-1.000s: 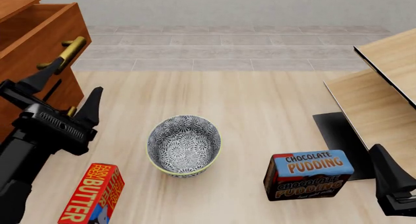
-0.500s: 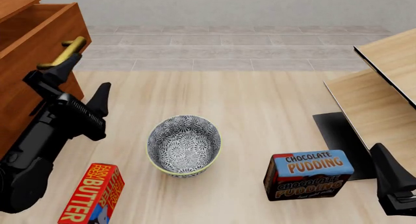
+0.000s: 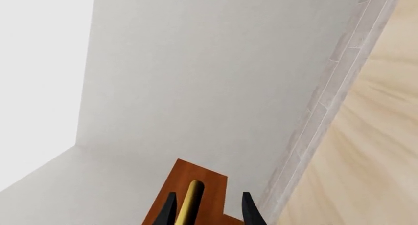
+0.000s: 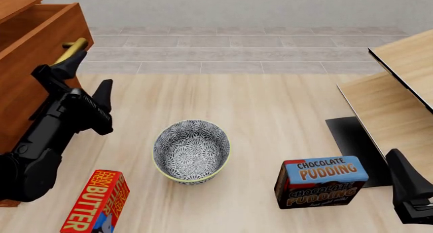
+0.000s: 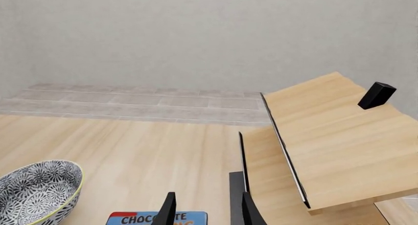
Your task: Close the top drawer of the cabinet.
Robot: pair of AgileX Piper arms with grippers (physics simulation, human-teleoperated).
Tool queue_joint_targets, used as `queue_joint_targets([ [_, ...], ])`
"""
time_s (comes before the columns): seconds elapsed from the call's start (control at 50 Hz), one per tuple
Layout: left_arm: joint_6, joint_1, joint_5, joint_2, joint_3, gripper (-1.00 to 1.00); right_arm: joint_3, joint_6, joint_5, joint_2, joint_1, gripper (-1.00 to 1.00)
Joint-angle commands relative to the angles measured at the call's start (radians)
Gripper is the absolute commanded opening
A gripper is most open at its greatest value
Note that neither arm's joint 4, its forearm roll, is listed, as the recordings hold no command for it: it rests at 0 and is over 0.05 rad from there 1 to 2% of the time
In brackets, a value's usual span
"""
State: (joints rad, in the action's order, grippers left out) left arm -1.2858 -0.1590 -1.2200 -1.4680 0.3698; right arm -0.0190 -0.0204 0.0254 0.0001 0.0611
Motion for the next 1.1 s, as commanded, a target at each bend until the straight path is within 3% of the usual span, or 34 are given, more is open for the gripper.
queue_joint_targets([
  [0.02,-0.059,0.052,0.000,-0.059,0.057,1.00,-0.003,0.000,0.003,0.000,0.001,1.00],
  [1.1,-0.061,0.184,0.000,-0.063,0.082,1.00,0.007,-0.016,-0.002,0.000,0.014,1.00],
])
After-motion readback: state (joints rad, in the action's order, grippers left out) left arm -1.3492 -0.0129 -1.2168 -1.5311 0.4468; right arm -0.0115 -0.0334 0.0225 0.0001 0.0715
